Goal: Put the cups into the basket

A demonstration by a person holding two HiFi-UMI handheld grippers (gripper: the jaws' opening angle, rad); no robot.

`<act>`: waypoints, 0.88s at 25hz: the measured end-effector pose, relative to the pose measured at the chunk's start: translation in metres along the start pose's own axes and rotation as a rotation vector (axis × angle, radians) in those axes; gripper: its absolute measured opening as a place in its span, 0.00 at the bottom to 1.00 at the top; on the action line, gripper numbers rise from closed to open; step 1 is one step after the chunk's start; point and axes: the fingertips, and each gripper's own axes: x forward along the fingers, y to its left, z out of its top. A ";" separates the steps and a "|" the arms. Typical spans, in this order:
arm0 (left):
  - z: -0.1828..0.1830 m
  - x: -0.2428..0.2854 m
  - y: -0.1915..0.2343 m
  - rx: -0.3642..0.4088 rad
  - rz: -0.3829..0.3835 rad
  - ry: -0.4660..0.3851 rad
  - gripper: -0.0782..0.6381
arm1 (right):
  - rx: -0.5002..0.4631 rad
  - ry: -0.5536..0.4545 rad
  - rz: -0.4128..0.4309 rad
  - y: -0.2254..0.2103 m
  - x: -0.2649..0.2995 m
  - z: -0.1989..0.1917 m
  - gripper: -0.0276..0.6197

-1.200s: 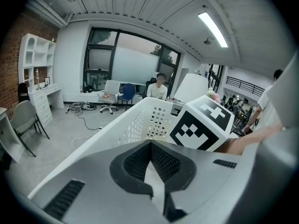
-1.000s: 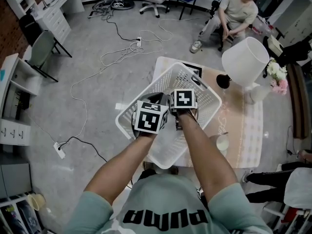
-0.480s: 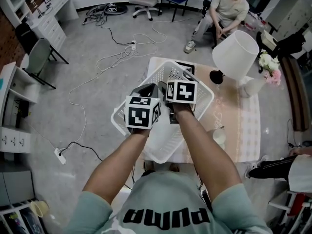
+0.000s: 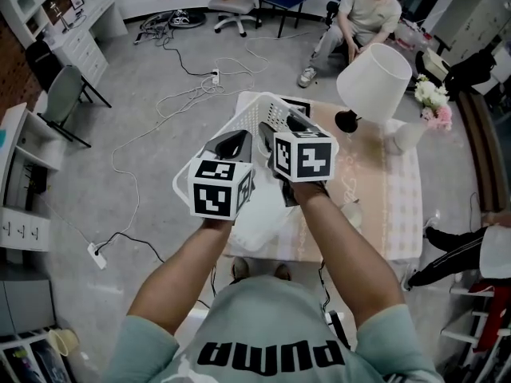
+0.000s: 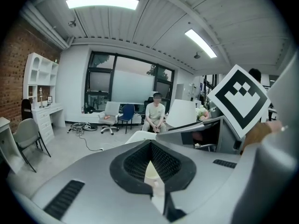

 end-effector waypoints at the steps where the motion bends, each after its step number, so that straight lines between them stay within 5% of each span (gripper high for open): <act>1: 0.002 -0.003 -0.005 0.004 -0.005 -0.007 0.11 | -0.017 -0.019 0.004 0.002 -0.008 0.004 0.37; 8: 0.010 -0.031 -0.046 0.019 -0.051 -0.060 0.11 | -0.138 -0.126 0.039 0.014 -0.076 0.012 0.10; 22: -0.011 -0.059 -0.175 0.111 -0.236 -0.119 0.11 | -0.255 -0.208 -0.072 -0.027 -0.201 -0.051 0.07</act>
